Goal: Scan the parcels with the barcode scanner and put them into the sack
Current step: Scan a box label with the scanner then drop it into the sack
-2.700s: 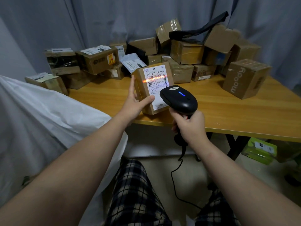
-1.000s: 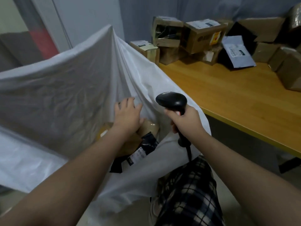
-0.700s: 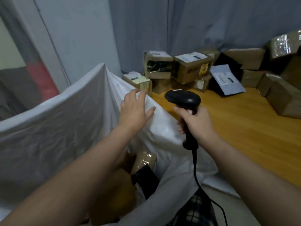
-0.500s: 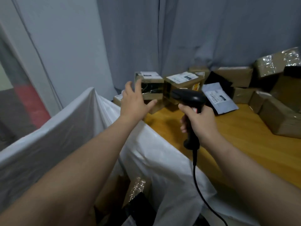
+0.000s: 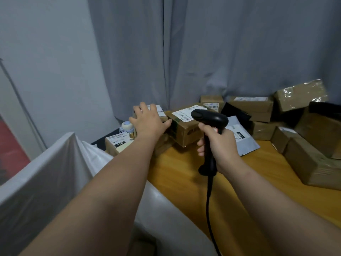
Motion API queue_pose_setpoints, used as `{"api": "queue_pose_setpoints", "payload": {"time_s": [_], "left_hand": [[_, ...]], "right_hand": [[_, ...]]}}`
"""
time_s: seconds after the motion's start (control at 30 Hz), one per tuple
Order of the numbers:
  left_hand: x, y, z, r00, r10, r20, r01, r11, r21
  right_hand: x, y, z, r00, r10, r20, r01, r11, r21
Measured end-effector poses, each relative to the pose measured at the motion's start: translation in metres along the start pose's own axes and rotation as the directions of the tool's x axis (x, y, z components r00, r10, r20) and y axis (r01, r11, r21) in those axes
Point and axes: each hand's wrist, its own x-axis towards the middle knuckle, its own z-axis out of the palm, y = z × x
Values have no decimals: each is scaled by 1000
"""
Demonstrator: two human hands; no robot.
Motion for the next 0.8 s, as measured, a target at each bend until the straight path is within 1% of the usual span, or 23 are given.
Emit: {"api": "queue_pose_setpoints", "payload": {"time_s": [0.07, 0.13, 0.27, 0.33, 0.4, 0.47, 0.53, 0.6, 0.7, 0.8], "left_hand": [[0, 1, 2, 1000, -10, -23, 10, 1000, -24], [-4, 1, 0, 997, -11, -76, 7, 999, -47], [-23, -4, -25, 962, 10, -275, -51, 988, -143], [-40, -6, -41, 912, 20, -409, -122, 967, -226], [-68, -7, -56, 829, 47, -557, -252, 921, -297], [-104, -4, -64, 770, 120, -627, -393, 863, -317], [-144, 5, -63, 751, 208, -626, -486, 817, -312], [-182, 16, -56, 762, 274, -586, -539, 771, -340], [-231, 43, -42, 766, 357, -535, -599, 697, -393], [-268, 76, -33, 769, 423, -480, -631, 623, -462]], "right_hand": [[1, 1, 0, 1000, 12, 12, -12, 1000, 4], [1, 2, 1, 1000, 17, 14, -17, 1000, 12], [-4, -2, -2, 1000, 17, 18, -18, 999, 33], [-10, -6, -6, 1000, 15, 24, -16, 998, 62], [-21, -9, -11, 999, 13, 44, -18, 994, 111], [-37, -10, -21, 998, 10, 61, -19, 988, 153], [-59, -6, -36, 998, 13, 60, -24, 982, 186], [-84, 1, -55, 998, 29, 50, -40, 971, 236], [-122, 16, -88, 997, 79, 9, -77, 949, 307], [-156, 31, -125, 985, 155, -76, -116, 921, 372]]}}
